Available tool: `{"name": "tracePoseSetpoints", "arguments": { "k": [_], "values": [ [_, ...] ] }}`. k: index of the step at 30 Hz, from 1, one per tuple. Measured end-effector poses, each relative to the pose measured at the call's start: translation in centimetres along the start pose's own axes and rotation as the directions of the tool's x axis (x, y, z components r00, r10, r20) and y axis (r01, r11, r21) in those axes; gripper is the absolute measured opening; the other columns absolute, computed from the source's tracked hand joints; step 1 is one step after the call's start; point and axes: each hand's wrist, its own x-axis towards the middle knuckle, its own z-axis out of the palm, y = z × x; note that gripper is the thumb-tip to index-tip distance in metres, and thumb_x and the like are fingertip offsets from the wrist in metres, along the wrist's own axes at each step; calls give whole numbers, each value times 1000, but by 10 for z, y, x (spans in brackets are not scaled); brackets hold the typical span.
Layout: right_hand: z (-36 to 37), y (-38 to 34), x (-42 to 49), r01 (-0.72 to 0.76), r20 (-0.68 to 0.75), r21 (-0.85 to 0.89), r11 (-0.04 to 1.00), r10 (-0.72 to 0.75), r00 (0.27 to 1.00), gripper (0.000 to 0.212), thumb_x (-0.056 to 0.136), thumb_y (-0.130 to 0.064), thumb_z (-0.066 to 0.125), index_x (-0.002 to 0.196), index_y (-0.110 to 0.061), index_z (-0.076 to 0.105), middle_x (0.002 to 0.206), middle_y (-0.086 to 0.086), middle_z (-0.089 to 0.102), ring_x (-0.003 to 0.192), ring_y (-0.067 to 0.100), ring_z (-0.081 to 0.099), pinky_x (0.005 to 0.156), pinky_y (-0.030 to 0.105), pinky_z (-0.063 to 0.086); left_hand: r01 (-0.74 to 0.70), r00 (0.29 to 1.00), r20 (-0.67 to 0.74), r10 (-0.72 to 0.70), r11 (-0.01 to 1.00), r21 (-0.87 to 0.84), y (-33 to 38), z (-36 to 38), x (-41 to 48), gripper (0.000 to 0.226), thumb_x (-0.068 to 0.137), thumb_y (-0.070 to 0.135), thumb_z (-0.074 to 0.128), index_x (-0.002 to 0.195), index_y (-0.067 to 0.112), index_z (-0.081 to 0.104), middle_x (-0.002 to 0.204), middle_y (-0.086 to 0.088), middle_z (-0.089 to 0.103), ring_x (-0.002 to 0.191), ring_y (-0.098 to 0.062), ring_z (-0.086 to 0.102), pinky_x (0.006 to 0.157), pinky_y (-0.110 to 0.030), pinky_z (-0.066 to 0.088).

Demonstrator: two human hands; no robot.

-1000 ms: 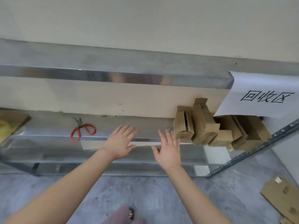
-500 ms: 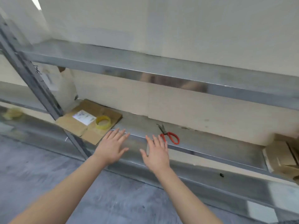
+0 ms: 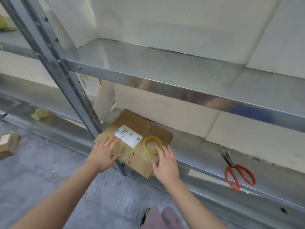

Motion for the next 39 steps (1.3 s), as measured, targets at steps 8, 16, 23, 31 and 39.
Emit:
{"name": "tracePoseSetpoints", "arguments": {
  "k": [8,16,23,31,39],
  "values": [
    [48,-33,4,-145,-196,76,987,158,968,43,82,-34,68,124,-26,59,124,-2,54,117,24,49,94,40,45,166,981,128,-146,973,-161,-67,16,55,68,94,59,40,152,29,19,159,-1,17,143,-26,23,115,-42,25],
    [74,-65,7,-434,89,663,609,512,854,59,88,-27,70,138,-31,40,138,-7,43,127,11,42,105,27,35,286,956,227,-189,779,-558,-96,27,73,62,93,46,55,148,32,29,146,-11,35,131,-29,38,110,-41,33],
    [67,-76,13,-484,95,781,394,691,717,53,85,-6,67,131,-30,55,137,-5,51,128,17,46,108,38,41,166,986,143,-87,633,-756,-105,7,75,53,86,30,69,133,41,45,120,-2,44,92,-1,46,89,-29,35],
    [54,-68,14,-447,156,854,268,686,710,55,80,-2,66,124,-33,58,109,3,58,72,7,48,66,20,40,76,997,54,-57,520,-851,-111,-12,63,43,84,40,71,122,41,52,132,10,50,123,-10,46,102,-39,42],
    [45,-53,3,-409,155,840,355,566,810,62,76,-8,79,130,-29,57,129,-2,59,116,20,60,102,42,49,251,964,267,2,331,-910,-117,-20,45,62,79,15,79,130,35,50,137,10,39,123,-7,48,76,-15,51]
  ]
}}
